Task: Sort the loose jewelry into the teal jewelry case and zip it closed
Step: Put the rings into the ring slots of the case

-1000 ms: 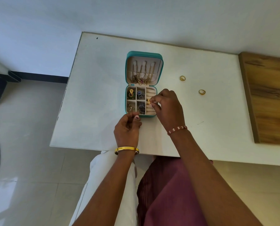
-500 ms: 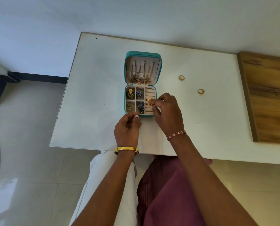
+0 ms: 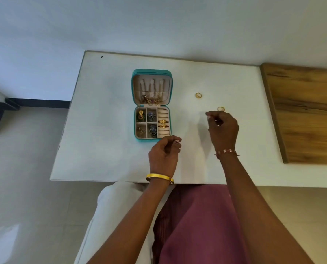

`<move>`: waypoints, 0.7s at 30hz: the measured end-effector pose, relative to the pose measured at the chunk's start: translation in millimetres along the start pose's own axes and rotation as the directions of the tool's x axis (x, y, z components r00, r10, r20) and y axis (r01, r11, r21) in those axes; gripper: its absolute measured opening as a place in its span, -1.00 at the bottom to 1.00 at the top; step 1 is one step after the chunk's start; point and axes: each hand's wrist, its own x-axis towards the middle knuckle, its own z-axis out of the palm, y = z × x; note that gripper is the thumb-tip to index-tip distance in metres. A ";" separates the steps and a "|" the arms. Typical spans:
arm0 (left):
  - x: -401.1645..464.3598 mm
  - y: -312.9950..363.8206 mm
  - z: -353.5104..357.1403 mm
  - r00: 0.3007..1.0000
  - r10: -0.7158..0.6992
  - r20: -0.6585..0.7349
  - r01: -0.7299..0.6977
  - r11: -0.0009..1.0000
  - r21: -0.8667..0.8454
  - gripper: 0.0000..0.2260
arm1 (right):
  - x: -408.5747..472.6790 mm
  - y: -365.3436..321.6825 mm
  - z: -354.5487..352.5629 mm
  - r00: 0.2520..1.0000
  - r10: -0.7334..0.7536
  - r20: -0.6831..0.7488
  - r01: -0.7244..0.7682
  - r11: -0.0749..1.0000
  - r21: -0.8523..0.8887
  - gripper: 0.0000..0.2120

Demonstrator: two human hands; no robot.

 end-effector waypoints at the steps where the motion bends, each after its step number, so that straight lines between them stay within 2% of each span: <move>1: 0.4 1.6 8.4 1.000 0.006 0.030 -0.006 1.000 0.000 -0.81 | 9.8 8.8 -6.4 0.997 0.060 -0.042 -0.060 0.998 -0.016 -0.87; 3: 2.7 5.5 25.8 0.996 0.017 0.087 -0.017 1.000 0.007 -0.82 | 28.3 24.5 -16.8 0.987 0.132 -0.097 -0.138 0.988 -0.063 -0.87; 5: 5.7 9.2 40.3 0.991 0.018 0.130 -0.019 1.000 0.011 -0.83 | 42.1 35.6 -21.9 0.989 0.136 -0.061 -0.143 0.980 -0.140 -0.79; 7: 9.7 11.0 51.3 0.988 0.009 0.154 -0.013 1.000 0.023 -0.83 | 51.2 43.1 -22.1 0.995 0.097 0.025 -0.088 0.967 -0.239 -0.72; 9: 13.8 11.6 57.0 0.986 0.001 0.164 -0.007 0.999 0.039 -0.83 | 54.7 46.4 -19.5 0.995 0.031 0.092 -0.002 0.952 -0.305 -0.73; 14: 18.9 12.2 58.4 0.985 -0.026 0.169 0.016 0.998 0.059 -0.83 | 51.9 51.7 -17.0 0.994 -0.063 0.094 0.095 0.918 -0.385 -0.87; 16: 18.3 12.0 55.7 0.987 -0.021 0.158 0.010 0.997 0.073 -0.82 | 43.8 49.5 -17.0 0.991 -0.101 0.092 0.126 0.932 -0.339 -0.89; 18: 17.7 13.1 52.5 0.990 0.018 0.140 -0.035 0.992 0.122 -0.82 | 31.5 41.4 -15.2 0.982 -0.147 0.119 0.170 0.961 -0.219 -0.92; 21: 18.6 15.9 46.7 0.988 0.078 0.131 -0.104 0.972 0.210 -0.74 | 11.0 21.2 -11.1 0.960 -0.136 0.244 0.143 0.990 -0.008 -0.94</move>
